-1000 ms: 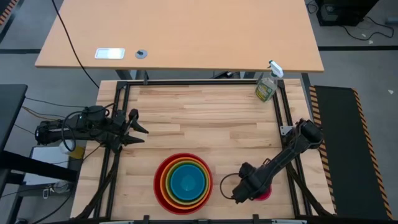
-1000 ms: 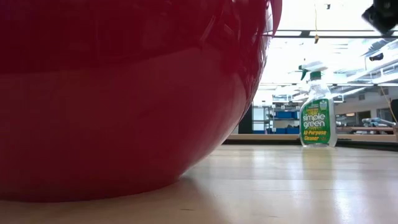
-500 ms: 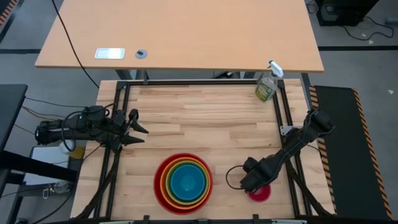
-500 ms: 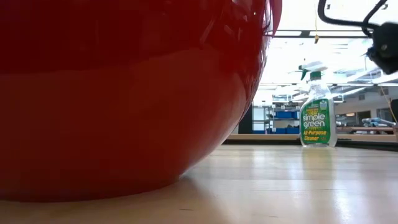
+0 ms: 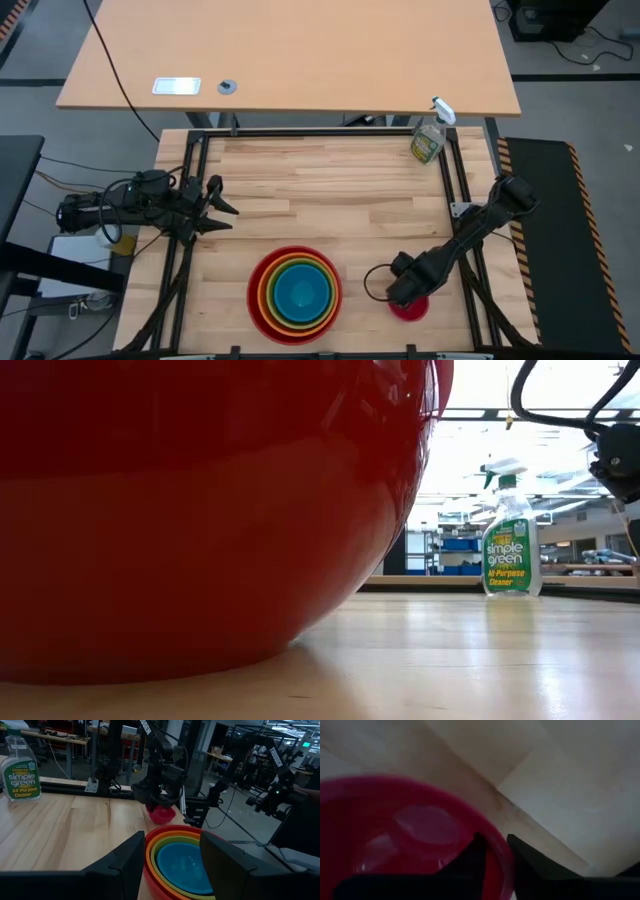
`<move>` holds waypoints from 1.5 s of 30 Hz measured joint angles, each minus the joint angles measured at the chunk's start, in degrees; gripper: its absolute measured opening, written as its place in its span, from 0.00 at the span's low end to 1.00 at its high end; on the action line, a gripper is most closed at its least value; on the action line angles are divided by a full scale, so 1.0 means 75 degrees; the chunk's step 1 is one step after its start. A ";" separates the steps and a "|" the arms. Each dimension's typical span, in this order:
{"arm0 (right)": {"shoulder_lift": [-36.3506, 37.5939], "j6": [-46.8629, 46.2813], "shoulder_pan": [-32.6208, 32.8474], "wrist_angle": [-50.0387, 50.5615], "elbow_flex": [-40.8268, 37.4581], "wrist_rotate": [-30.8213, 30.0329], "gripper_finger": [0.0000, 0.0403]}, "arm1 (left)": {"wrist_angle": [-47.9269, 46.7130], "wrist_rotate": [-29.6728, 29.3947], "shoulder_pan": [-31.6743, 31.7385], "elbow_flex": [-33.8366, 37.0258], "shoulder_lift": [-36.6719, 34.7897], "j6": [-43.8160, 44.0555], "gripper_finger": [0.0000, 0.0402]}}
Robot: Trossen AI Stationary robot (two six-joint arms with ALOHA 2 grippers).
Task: Nest bowls inside each other
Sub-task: Stack the red bowl on top of the blue bowl
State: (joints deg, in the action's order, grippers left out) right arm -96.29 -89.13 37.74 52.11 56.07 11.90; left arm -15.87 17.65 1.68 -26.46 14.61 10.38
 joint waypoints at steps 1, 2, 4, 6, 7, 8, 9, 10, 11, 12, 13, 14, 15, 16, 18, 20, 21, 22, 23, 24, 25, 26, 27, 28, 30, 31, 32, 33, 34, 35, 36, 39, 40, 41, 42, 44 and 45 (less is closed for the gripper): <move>0.0014 -0.0032 0.0000 -0.0023 0.0008 0.0015 0.17 | 0.0000 0.0000 0.0002 0.0000 0.0000 -0.0001 0.48; 0.0027 -0.0058 0.0000 -0.0060 0.0026 0.0033 0.14 | 0.0001 0.0000 0.0002 0.0000 -0.0002 -0.0001 0.48; 0.0044 -0.0092 0.0000 -0.0115 0.0036 0.0063 0.09 | 0.0001 0.0000 0.0002 0.0000 0.0000 -0.0001 0.48; 0.0049 -0.0096 -0.0015 -0.0283 0.0065 0.0067 0.06 | 0.0004 0.0000 0.0002 0.0000 0.0000 -0.0001 0.48; 0.0034 -0.0093 -0.0036 -0.0301 0.0106 0.0067 0.05 | 0.0004 0.0000 0.0001 0.0000 0.0000 -0.0004 0.48; 0.0021 -0.0087 -0.0064 -0.0286 0.0185 0.0069 0.05 | 0.0004 0.0000 0.0002 0.0000 0.0000 -0.0007 0.48; 0.0020 -0.0086 -0.0103 -0.0268 0.0279 0.0054 0.05 | 0.0006 0.0000 0.0000 0.0000 -0.0002 -0.0006 0.48; 0.0003 -0.0073 -0.0146 -0.0193 0.0401 0.0005 0.06 | 0.0007 0.0000 0.0001 0.0000 -0.0002 -0.0009 0.48; -0.0012 -0.0032 -0.0195 -0.0150 0.0555 -0.0093 0.06 | 0.0011 0.0000 0.0000 0.0000 0.0000 -0.0026 0.48; -0.0035 0.0006 -0.0242 -0.0068 0.0720 -0.0271 0.07 | 0.0014 0.0000 0.0001 0.0000 -0.0002 -0.0055 0.48; -0.0040 0.0059 -0.0291 0.0077 0.0903 -0.0460 0.07 | 0.0017 0.0000 -0.0001 0.0000 0.0000 -0.0081 0.48; -0.0040 0.0116 -0.0338 0.0238 0.1129 -0.0639 0.07 | 0.0022 0.0000 -0.0001 0.0000 -0.0003 -0.0089 0.48; -0.0036 0.0194 -0.0387 0.0344 0.1393 -0.0794 0.07 | 0.0026 0.0000 -0.0001 0.0000 -0.0002 -0.0089 0.48; -0.0035 0.0284 -0.0425 0.0510 0.1675 -0.0955 0.06 | 0.0030 0.0000 -0.0001 0.0000 -0.0002 -0.0089 0.48; -0.0032 0.0454 -0.0491 0.1019 0.2211 -0.1238 0.06 | 0.0037 0.0000 0.0001 0.0000 -0.0003 -0.0086 0.48; -0.0032 0.0549 -0.0553 0.1491 0.2749 -0.1561 0.05 | 0.0045 0.0000 0.0000 0.0000 -0.0003 -0.0084 0.48; -0.0032 0.0574 -0.0592 0.1673 0.3041 -0.1701 0.06 | 0.0045 0.0000 0.0002 0.0000 -0.0003 -0.0083 0.48; -0.0027 0.0610 -0.0632 0.1875 0.3340 -0.1857 0.06 | 0.0045 0.0000 -0.0001 0.0000 -0.0003 -0.0083 0.48; -0.0019 0.0637 -0.0671 0.2056 0.3590 -0.2017 0.06 | 0.0048 0.0000 -0.0001 0.0000 -0.0003 -0.0080 0.48; -0.0017 0.0669 -0.0718 0.2168 0.3816 -0.2170 0.06 | 0.0048 0.0000 -0.0001 0.0000 -0.0003 -0.0077 0.48; -0.0017 0.0685 -0.0764 0.2190 0.4047 -0.2357 0.06 | 0.0053 0.0000 0.0002 0.0000 -0.0003 -0.0068 0.48; -0.0017 0.0691 -0.0818 0.2140 0.4234 -0.2566 0.07 | 0.0056 0.0000 -0.0001 0.0000 -0.0003 -0.0068 0.48; -0.0017 0.0708 -0.0879 0.2138 0.4415 -0.2754 0.07 | 0.0065 0.0000 0.0000 0.0000 -0.0003 -0.0068 0.48; -0.0017 0.0757 -0.0940 0.2135 0.4569 -0.2908 0.07 | 0.0083 0.0000 0.0001 0.0000 -0.0003 -0.0068 0.48; -0.0102 0.1050 -0.1087 0.2014 0.4810 -0.3105 0.07 | 0.0089 0.0000 -0.0001 0.0000 -0.0003 -0.0067 0.48; -0.0162 0.1247 -0.1156 0.1913 0.4890 -0.3148 0.07 | 0.0089 0.0000 0.0002 0.0000 -0.0003 -0.0062 0.48; -0.0256 0.1444 -0.1243 0.1779 0.4931 -0.3154 0.07 | 0.0086 0.0000 0.0000 0.0000 -0.0003 -0.0047 0.48; -0.0339 0.1648 -0.1342 0.1617 0.4958 -0.3146 0.07 | 0.0086 0.0000 -0.0001 0.0000 -0.0003 -0.0005 0.48; -0.0442 0.1860 -0.1430 0.1404 0.5001 -0.3085 0.07 | 0.0086 0.0000 -0.0001 0.0000 -0.0003 0.0010 0.48; -0.0553 0.2077 -0.1529 0.1130 0.5049 -0.2986 0.07 | 0.0083 0.0000 -0.0001 0.0000 -0.0003 0.0011 0.48; -0.0675 0.2315 -0.1619 0.0893 0.5123 -0.2873 0.07 | 0.0083 0.0000 -0.0001 0.0000 -0.0003 0.0011 0.48; -0.1151 0.3036 -0.1845 0.0433 0.5510 -0.2577 0.07 | 0.0061 0.0000 0.0001 0.0000 -0.0003 0.0011 0.48; -0.1346 0.3225 -0.1912 0.0424 0.5728 -0.2531 0.07 | 0.0054 0.0000 -0.0001 0.0000 -0.0003 0.0011 0.48; -0.1523 0.3395 -0.1959 0.0469 0.5987 -0.2515 0.07 | 0.0033 0.0000 -0.0001 0.0000 -0.0003 0.0010 0.48; -0.1702 0.3573 -0.2001 0.0537 0.6273 -0.2517 0.07 | 0.0022 0.0000 -0.0001 0.0002 -0.0003 0.0008 0.48; -0.2057 0.3927 -0.2074 0.0615 0.6894 -0.2582 0.07 | 0.0022 0.0000 -0.0001 0.0003 -0.0003 0.0008 0.48; -0.2246 0.4085 -0.2107 0.0666 0.7201 -0.2646 0.07 | 0.0024 0.0000 -0.0001 0.0003 -0.0003 0.0008 0.48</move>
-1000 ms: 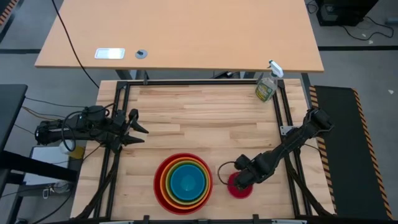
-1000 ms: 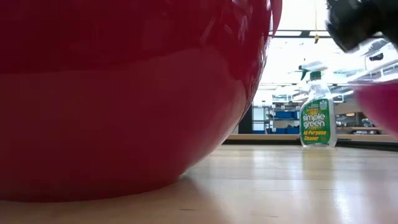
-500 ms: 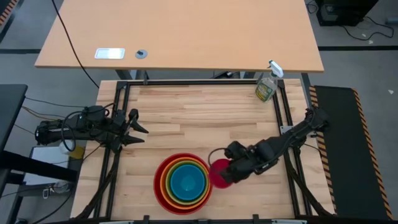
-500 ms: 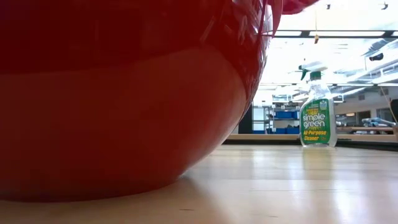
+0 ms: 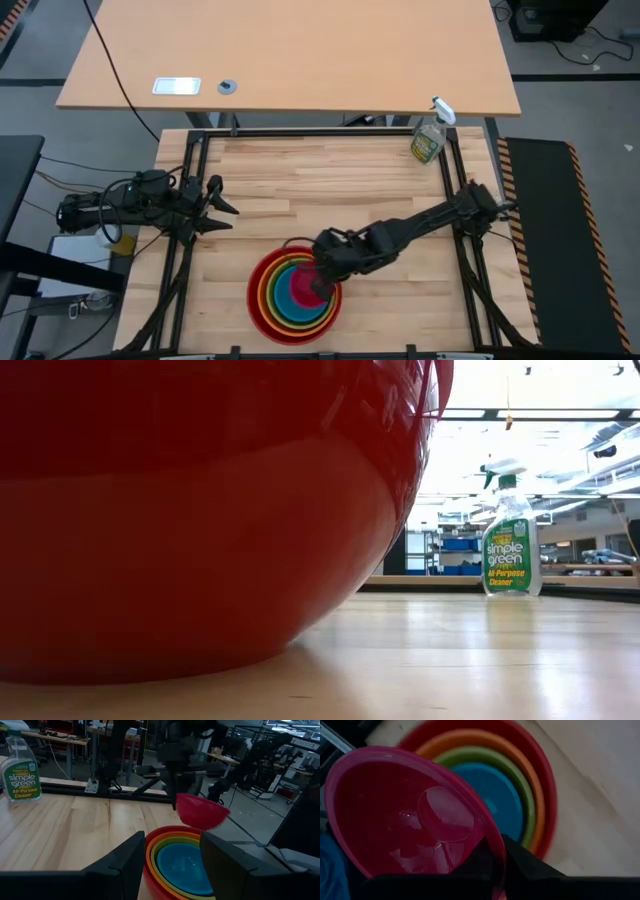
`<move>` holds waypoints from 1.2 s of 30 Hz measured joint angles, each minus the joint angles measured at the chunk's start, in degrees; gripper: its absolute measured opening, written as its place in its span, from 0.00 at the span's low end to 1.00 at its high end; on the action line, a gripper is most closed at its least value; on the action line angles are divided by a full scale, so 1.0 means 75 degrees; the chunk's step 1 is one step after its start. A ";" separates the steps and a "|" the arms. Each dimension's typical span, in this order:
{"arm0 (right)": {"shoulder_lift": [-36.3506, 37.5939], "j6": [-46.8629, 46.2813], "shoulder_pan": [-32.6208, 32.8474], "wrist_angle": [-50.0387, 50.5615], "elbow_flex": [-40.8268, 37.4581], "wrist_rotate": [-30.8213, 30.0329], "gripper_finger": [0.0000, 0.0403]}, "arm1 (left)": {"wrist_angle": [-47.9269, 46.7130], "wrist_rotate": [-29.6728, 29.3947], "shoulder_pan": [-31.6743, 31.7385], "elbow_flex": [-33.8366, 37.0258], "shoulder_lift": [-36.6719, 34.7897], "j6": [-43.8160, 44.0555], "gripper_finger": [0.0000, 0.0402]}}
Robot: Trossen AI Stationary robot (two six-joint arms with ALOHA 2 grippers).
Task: Nest bowls inside each other
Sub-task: Stack the red bowl on top of the blue bowl
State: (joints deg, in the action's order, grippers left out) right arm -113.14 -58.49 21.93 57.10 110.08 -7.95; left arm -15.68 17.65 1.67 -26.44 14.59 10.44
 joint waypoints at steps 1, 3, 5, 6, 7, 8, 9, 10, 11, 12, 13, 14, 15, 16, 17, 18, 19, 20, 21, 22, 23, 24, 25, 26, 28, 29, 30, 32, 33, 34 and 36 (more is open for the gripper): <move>-0.0189 0.0153 -0.0039 0.0061 0.0294 -0.0043 0.07 | 0.0000 0.0000 0.0001 -0.0001 0.0000 -0.0001 0.48; -0.0598 0.0474 -0.0097 0.0091 0.0863 -0.0187 0.07 | 0.0000 0.0000 0.0000 -0.0002 0.0000 -0.0003 0.48; -0.0963 0.0800 -0.0149 0.0117 0.1350 -0.0346 0.07 | 0.0000 0.0000 0.0000 0.0000 0.0000 -0.0003 0.48; -0.1129 0.0926 -0.0185 0.0120 0.1566 -0.0385 0.07 | 0.0000 0.0000 0.0000 0.0000 0.0000 -0.0003 0.48; -0.1269 0.1050 -0.0217 0.0119 0.1758 -0.0393 0.07 | 0.0000 0.0000 0.0000 0.0000 0.0000 -0.0003 0.48; -0.1400 0.1150 -0.0254 0.0125 0.1925 -0.0393 0.07 | 0.0000 0.0000 0.0000 0.0000 0.0000 -0.0003 0.48; -0.1521 0.1217 -0.0283 0.0128 0.2062 -0.0397 0.07 | -0.0003 0.0000 0.0000 -0.0002 0.0000 -0.0003 0.48; -0.1639 0.1255 -0.0308 0.0136 0.2188 -0.0436 0.07 | -0.0003 0.0000 0.0002 0.0000 0.0000 0.0003 0.48; -0.1754 0.1269 -0.0335 0.0131 0.2289 -0.0551 0.07 | -0.0003 0.0000 0.0003 0.0000 0.0000 0.0019 0.48; -0.1855 0.1283 -0.0349 0.0120 0.2363 -0.0711 0.07 | -0.0006 0.0000 0.0000 -0.0001 0.0000 0.0031 0.48; -0.1954 0.1296 -0.0357 0.0106 0.2416 -0.0866 0.07 | -0.0006 0.0000 0.0000 0.0000 0.0000 0.0036 0.48; -0.2040 0.1350 -0.0367 0.0071 0.2437 -0.0994 0.07 | -0.0006 0.0000 0.0000 0.0000 0.0000 0.0037 0.48; -0.2117 0.1413 -0.0385 0.0011 0.2440 -0.1067 0.07 | -0.0009 0.0000 0.0000 0.0000 0.0000 0.0035 0.48; -0.2180 0.1466 -0.0402 -0.0038 0.2442 -0.1100 0.07 | -0.0007 0.0000 0.0000 0.0000 0.0000 0.0035 0.48; -0.2263 0.1515 -0.0405 -0.0069 0.2442 -0.1138 0.07 | -0.0006 0.0000 0.0000 0.0000 0.0000 0.0035 0.48; -0.2346 0.1591 -0.0408 -0.0118 0.2442 -0.1158 0.07 | -0.0006 0.0000 0.0000 0.0000 0.0000 0.0035 0.48; -0.2420 0.1650 -0.0408 -0.0147 0.2442 -0.1162 0.07 | -0.0009 0.0000 0.0000 -0.0002 0.0000 0.0035 0.48; -0.2501 0.1733 -0.0408 -0.0144 0.2442 -0.1164 0.07 | -0.0006 0.0000 0.0000 0.0000 0.0000 0.0035 0.48; -0.2582 0.1817 -0.0405 -0.0155 0.2442 -0.1165 0.07 | -0.0006 0.0000 0.0000 -0.0001 0.0000 0.0037 0.48; -0.2651 0.1889 -0.0405 -0.0169 0.2442 -0.1164 0.07 | -0.0006 0.0000 0.0000 -0.0001 0.0000 0.0036 0.48; -0.2699 0.1954 -0.0405 -0.0157 0.2442 -0.1156 0.07 | -0.0009 0.0000 0.0000 0.0000 0.0000 0.0035 0.48; -0.2769 0.2007 -0.0403 -0.0142 0.2442 -0.1081 0.07 | -0.0009 0.0000 0.0000 0.0000 0.0000 0.0036 0.48; -0.2792 0.2048 -0.0402 -0.0114 0.2442 -0.0921 0.07 | -0.0009 0.0000 0.0000 0.0000 0.0000 0.0038 0.48; -0.2804 0.2133 -0.0402 -0.0015 0.2442 -0.0723 0.07 | -0.0012 0.0000 0.0000 0.0000 0.0000 0.0038 0.48; -0.2804 0.2234 -0.0402 0.0226 0.2442 -0.0451 0.07 | -0.0025 0.0000 0.0000 0.0000 0.0000 0.0040 0.48; -0.2802 0.2276 -0.0402 0.0313 0.2444 -0.0392 0.07 | -0.0036 0.0000 0.0000 0.0000 0.0000 0.0041 0.48; -0.2801 0.2336 -0.0381 0.0408 0.2453 -0.0384 0.08 | -0.0045 0.0000 0.0000 0.0000 0.0000 0.0041 0.48; -0.2801 0.2496 -0.0333 0.0613 0.2451 -0.0387 0.08 | -0.0047 0.0000 0.0000 0.0000 0.0000 0.0041 0.48; -0.2801 0.2633 -0.0303 0.0675 0.2451 -0.0382 0.08 | -0.0047 0.0000 0.0000 0.0000 0.0000 0.0041 0.48; -0.2801 0.2794 -0.0280 0.0730 0.2451 -0.0358 0.08 | -0.0047 0.0000 0.0000 -0.0001 0.0000 0.0041 0.48; -0.2801 0.2987 -0.0242 0.0816 0.2451 -0.0335 0.09 | -0.0047 0.0000 0.0000 0.0000 0.0000 0.0062 0.48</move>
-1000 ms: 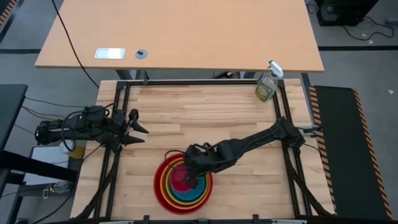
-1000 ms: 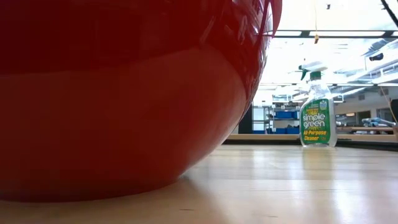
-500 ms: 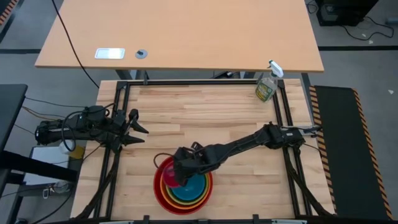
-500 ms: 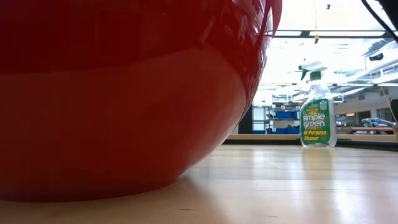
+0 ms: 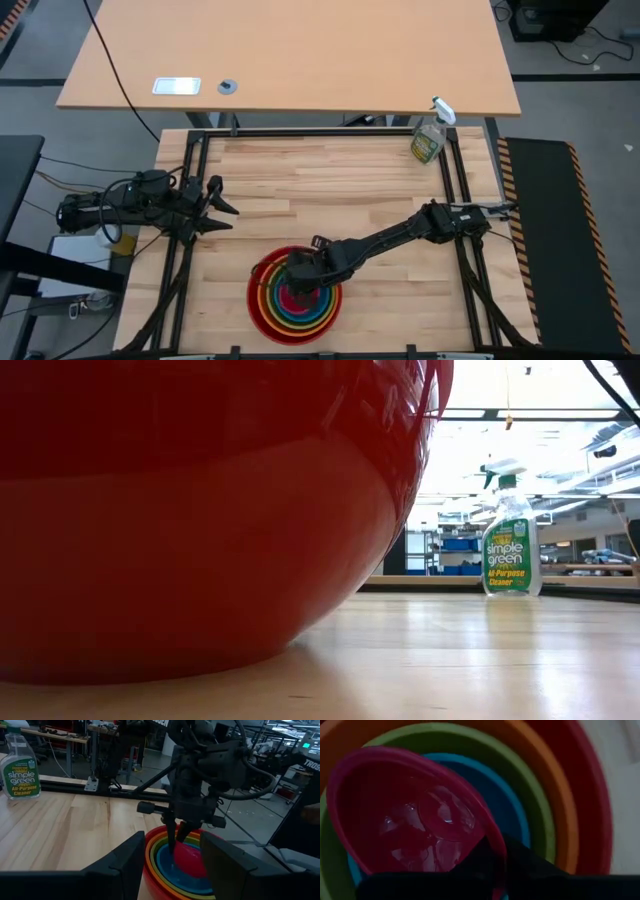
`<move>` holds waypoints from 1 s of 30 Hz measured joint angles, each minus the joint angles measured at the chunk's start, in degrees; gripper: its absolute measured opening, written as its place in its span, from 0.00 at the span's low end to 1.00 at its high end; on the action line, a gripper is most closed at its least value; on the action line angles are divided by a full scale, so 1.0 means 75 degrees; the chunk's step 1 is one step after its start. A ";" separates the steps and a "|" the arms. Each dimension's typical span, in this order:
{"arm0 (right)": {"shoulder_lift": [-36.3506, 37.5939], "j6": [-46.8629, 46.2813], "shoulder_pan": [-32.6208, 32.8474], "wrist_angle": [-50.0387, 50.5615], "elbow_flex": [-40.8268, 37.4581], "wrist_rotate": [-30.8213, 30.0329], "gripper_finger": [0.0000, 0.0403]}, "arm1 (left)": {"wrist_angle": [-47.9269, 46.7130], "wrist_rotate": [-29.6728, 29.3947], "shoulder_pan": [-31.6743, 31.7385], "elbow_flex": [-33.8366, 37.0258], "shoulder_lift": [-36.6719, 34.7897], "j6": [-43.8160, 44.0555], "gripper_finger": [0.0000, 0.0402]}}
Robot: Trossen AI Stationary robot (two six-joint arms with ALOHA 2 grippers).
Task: Nest bowls inside each other
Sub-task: Stack the red bowl on top of the blue bowl
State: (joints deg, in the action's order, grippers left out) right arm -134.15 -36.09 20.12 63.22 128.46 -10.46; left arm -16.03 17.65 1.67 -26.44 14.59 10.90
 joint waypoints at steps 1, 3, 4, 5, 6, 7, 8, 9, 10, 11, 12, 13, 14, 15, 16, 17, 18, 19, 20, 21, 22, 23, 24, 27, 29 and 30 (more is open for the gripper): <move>0.0000 0.0024 0.0015 -0.0011 0.0000 0.0002 0.09 | -0.0007 0.0000 0.0000 0.0000 0.0000 0.0002 0.48; 0.0000 0.0024 0.0022 -0.0087 -0.0012 0.0024 0.13 | -0.0012 0.0000 0.0000 0.0000 0.0000 0.0002 0.48; 0.0000 0.0018 0.0007 -0.0127 -0.0012 0.0066 0.15 | -0.0012 0.0000 0.0000 0.0000 0.0000 0.0002 0.48; 0.0000 0.0022 -0.0010 -0.0186 -0.0012 0.0126 0.18 | -0.0015 0.0000 0.0000 0.0000 0.0000 0.0003 0.48; 0.0000 0.0025 -0.0023 -0.0241 -0.0012 0.0163 0.21 | -0.0012 0.0000 0.0000 0.0000 0.0000 0.0002 0.48; -0.0035 0.0030 -0.0046 -0.0300 -0.0009 0.0175 0.25 | -0.0017 0.0000 0.0000 0.0000 0.0000 0.0002 0.48; -0.0070 0.0037 -0.0070 -0.0357 -0.0006 0.0179 0.28 | -0.0017 0.0000 0.0000 0.0000 0.0000 0.0002 0.48; -0.0099 0.0050 -0.0103 -0.0363 -0.0008 0.0218 0.32 | -0.0017 0.0000 0.0002 0.0000 0.0000 0.0002 0.48; -0.0117 0.0053 -0.0135 -0.0323 -0.0014 0.0293 0.36 | -0.0020 0.0000 0.0000 0.0000 0.0003 0.0002 0.48; -0.0122 0.0056 -0.0180 -0.0280 -0.0017 0.0432 0.39 | -0.0020 0.0000 0.0000 0.0000 0.0001 0.0002 0.48; -0.0121 0.0042 -0.0234 -0.0249 -0.0017 0.0580 0.41 | -0.0020 0.0000 0.0001 0.0000 0.0002 0.0002 0.48; -0.0101 -0.0011 -0.0290 -0.0191 -0.0013 0.0712 0.44 | -0.0021 0.0000 0.0000 0.0000 0.0000 0.0002 0.48; -0.0041 -0.0101 -0.0334 -0.0048 -0.0012 0.0835 0.46 | -0.0020 0.0000 0.0002 0.0000 0.0000 0.0002 0.48; 0.0007 -0.0206 -0.0374 0.0113 -0.0013 0.0935 0.47 | -0.0023 0.0000 0.0000 0.0000 0.0001 0.0002 0.48; 0.0073 -0.0321 -0.0406 0.0202 -0.0015 0.0971 0.47 | -0.0023 0.0000 0.0000 0.0000 0.0000 0.0002 0.48; 0.0158 -0.0386 -0.0430 0.0287 -0.0013 0.0976 0.48 | -0.0023 0.0000 0.0000 0.0000 0.0000 -0.0001 0.48; 0.0231 -0.0424 -0.0441 0.0382 -0.0012 0.0969 0.48 | -0.0026 0.0000 0.0000 -0.0001 0.0000 -0.0004 0.48; 0.0330 -0.0433 -0.0446 0.0453 -0.0012 0.0910 0.48 | -0.0026 0.0000 0.0000 0.0000 0.0000 -0.0004 0.48; 0.0415 -0.0440 -0.0443 0.0508 -0.0012 0.0773 0.48 | -0.0026 0.0000 0.0000 0.0000 0.0003 -0.0004 0.48; 0.0492 -0.0447 -0.0428 0.0546 -0.0012 0.0579 0.47 | -0.0026 0.0000 0.0002 0.0000 0.0001 -0.0007 0.48; 0.0563 -0.0447 -0.0400 0.0563 -0.0012 0.0361 0.47 | -0.0026 0.0000 0.0000 -0.0001 0.0003 -0.0010 0.48; 0.0617 -0.0447 -0.0375 0.0525 -0.0012 0.0159 0.47 | -0.0026 0.0000 0.0001 -0.0002 0.0002 -0.0010 0.48; 0.0662 -0.0439 -0.0332 0.0411 -0.0012 0.0012 0.47 | -0.0026 0.0000 0.0000 0.0000 0.0000 -0.0013 0.48; 0.0674 -0.0073 -0.0208 -0.0150 -0.0009 -0.0074 0.47 | -0.0026 0.0000 0.0002 0.0000 0.0000 -0.0013 0.48; 0.0563 0.0124 -0.0118 -0.0456 0.0002 -0.0076 0.47 | -0.0024 0.0000 0.0001 -0.0001 0.0000 -0.0013 0.48; 0.0528 0.0168 -0.0073 -0.0500 -0.0006 -0.0090 0.47 | -0.0023 0.0000 0.0003 0.0000 0.0002 -0.0015 0.48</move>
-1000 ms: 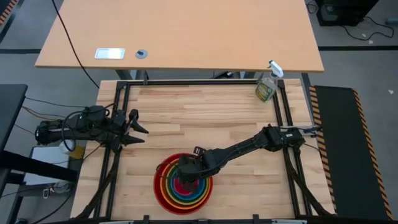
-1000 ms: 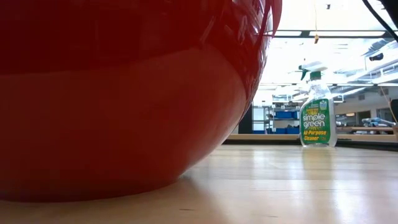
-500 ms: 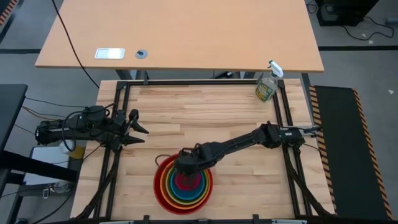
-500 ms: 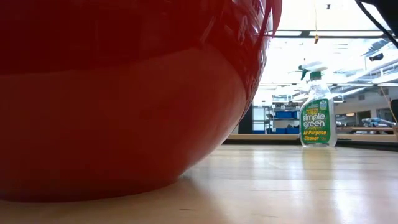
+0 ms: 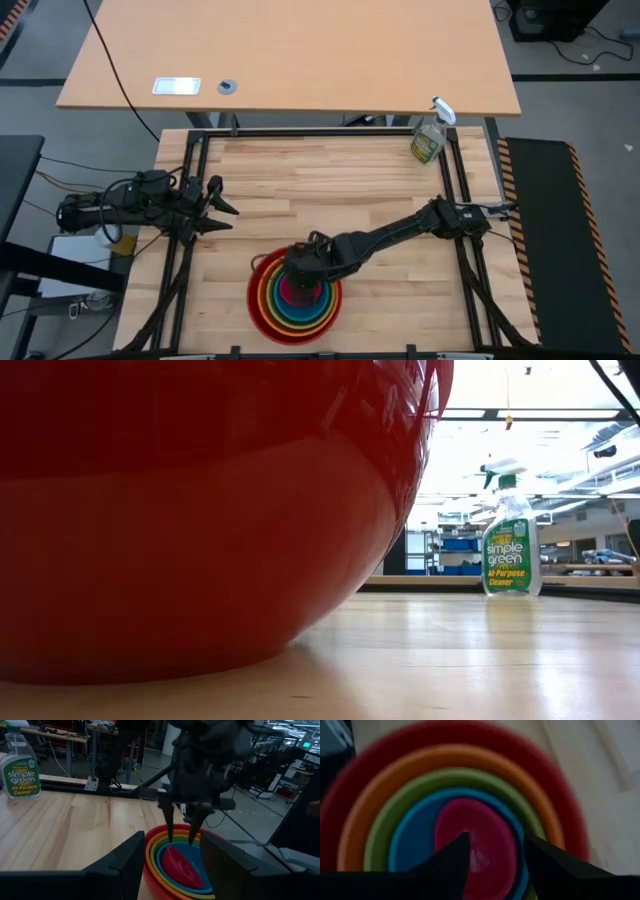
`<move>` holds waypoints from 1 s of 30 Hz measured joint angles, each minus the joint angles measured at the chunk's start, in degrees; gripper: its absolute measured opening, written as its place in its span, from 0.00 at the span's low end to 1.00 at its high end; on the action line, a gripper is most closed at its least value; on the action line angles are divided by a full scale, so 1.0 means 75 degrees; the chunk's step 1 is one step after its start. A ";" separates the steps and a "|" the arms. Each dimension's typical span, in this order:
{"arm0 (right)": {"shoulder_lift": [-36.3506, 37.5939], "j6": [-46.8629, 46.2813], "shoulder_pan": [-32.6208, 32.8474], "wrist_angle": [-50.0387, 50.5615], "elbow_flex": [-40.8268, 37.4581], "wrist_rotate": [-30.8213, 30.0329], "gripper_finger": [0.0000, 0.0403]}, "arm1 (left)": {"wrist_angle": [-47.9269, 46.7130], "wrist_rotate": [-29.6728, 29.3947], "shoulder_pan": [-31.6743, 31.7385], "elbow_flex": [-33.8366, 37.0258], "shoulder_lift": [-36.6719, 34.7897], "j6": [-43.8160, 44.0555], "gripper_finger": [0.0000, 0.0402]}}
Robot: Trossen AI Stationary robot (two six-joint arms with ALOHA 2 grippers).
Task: Nest bowls inside each other
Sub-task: Stack the red bowl on top of the blue bowl, then return to Home Position
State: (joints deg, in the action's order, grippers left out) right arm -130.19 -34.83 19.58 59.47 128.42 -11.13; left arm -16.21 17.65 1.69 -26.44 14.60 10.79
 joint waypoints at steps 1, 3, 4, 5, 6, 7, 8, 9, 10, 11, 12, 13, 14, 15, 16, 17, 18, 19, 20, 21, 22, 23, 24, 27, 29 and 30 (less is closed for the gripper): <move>-0.0094 0.0020 0.0031 0.0007 -0.0014 -0.0056 0.47 | 0.0000 0.0000 -0.0002 0.0000 -0.0001 0.0001 0.48; -0.0213 0.0042 0.0074 -0.0027 -0.0021 -0.0299 0.47 | 0.0006 0.0000 -0.0003 0.0000 -0.0001 0.0003 0.48; -0.0295 0.0066 0.0100 0.0045 -0.0026 -0.0455 0.47 | 0.0000 0.0000 -0.0003 0.0000 0.0001 0.0006 0.48; -0.0398 0.0105 0.0112 0.0029 -0.0023 -0.0535 0.47 | -0.0003 0.0000 -0.0003 0.0000 -0.0001 0.0006 0.48; -0.0488 0.0112 0.0107 -0.0046 -0.0023 -0.0554 0.47 | -0.0002 0.0000 -0.0002 0.0000 -0.0002 0.0006 0.48; -0.0616 0.0116 0.0086 -0.0080 -0.0019 -0.0536 0.47 | -0.0004 0.0001 -0.0003 0.0000 -0.0002 0.0006 0.48; -0.0747 0.0119 0.0060 -0.0082 -0.0019 -0.0407 0.47 | -0.0001 0.0001 -0.0003 0.0000 -0.0002 0.0007 0.48; -0.0878 0.0128 0.0019 -0.0071 -0.0026 -0.0174 0.47 | 0.0006 0.0000 -0.0002 0.0000 -0.0002 0.0009 0.48; -0.0996 0.0128 -0.0021 -0.0068 -0.0026 0.0041 0.47 | 0.0002 0.0000 -0.0003 0.0000 -0.0002 0.0006 0.48; -0.1053 0.0075 -0.0066 0.0005 -0.0029 0.0278 0.47 | 0.0000 0.0000 -0.0002 0.0000 -0.0002 0.0006 0.48; -0.1061 -0.0044 -0.0100 0.0156 -0.0037 0.0433 0.47 | -0.0003 0.0000 -0.0003 0.0000 -0.0002 0.0006 0.48; -0.1045 -0.0176 -0.0129 0.0236 -0.0038 0.0437 0.47 | -0.0009 0.0000 0.0000 0.0000 -0.0002 0.0006 0.48; -0.0970 -0.0257 -0.0142 0.0224 -0.0035 0.0365 0.47 | -0.0022 0.0000 -0.0003 0.0000 -0.0002 0.0003 0.48; -0.0885 -0.0318 -0.0143 0.0225 -0.0033 0.0234 0.47 | -0.0028 0.0000 -0.0003 0.0000 -0.0002 0.0003 0.48; -0.0795 -0.0346 -0.0142 0.0203 -0.0029 0.0044 0.47 | -0.0027 0.0000 -0.0001 0.0000 -0.0002 0.0000 0.48; -0.0689 -0.0374 -0.0143 0.0149 -0.0026 -0.0169 0.47 | -0.0026 0.0000 -0.0001 0.0000 -0.0002 0.0000 0.48; -0.0607 -0.0404 -0.0143 0.0094 -0.0022 -0.0313 0.47 | -0.0026 0.0000 0.0000 0.0000 -0.0002 0.0000 0.48; -0.0513 -0.0430 -0.0140 0.0051 -0.0020 -0.0419 0.47 | -0.0026 0.0000 -0.0003 0.0000 -0.0002 0.0000 0.48; -0.0436 -0.0461 -0.0140 0.0040 -0.0020 -0.0477 0.47 | -0.0023 0.0000 0.0000 0.0000 -0.0002 0.0000 0.48; -0.0367 -0.0475 -0.0129 0.0045 -0.0020 -0.0528 0.47 | -0.0026 0.0000 0.0000 0.0000 -0.0002 0.0000 0.48; -0.0298 -0.0473 -0.0117 0.0075 -0.0020 -0.0563 0.47 | -0.0024 0.0000 -0.0002 0.0000 -0.0002 -0.0003 0.48; -0.0234 -0.0472 -0.0103 0.0156 -0.0020 -0.0590 0.47 | -0.0023 0.0000 -0.0001 0.0000 -0.0002 0.0000 0.48; -0.0161 -0.0477 -0.0076 0.0286 -0.0020 -0.0674 0.47 | -0.0023 0.0000 0.0000 0.0000 -0.0002 0.0000 0.48; 0.0041 -0.0694 0.0059 0.1073 -0.0020 -0.1231 0.47 | -0.0006 0.0000 0.0000 0.0000 -0.0002 0.0003 0.48; 0.0133 -0.1007 0.0157 0.1738 -0.0020 -0.1672 0.47 | 0.0090 0.0000 -0.0003 0.0000 -0.0009 0.0000 0.48; 0.0145 -0.1166 0.0203 0.1969 -0.0020 -0.1821 0.47 | 0.0150 0.0000 0.0000 0.0000 -0.0029 0.0003 0.48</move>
State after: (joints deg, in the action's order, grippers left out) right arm -129.10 -43.57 21.10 74.23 128.27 -24.79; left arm -15.08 17.65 1.69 -26.44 14.39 10.81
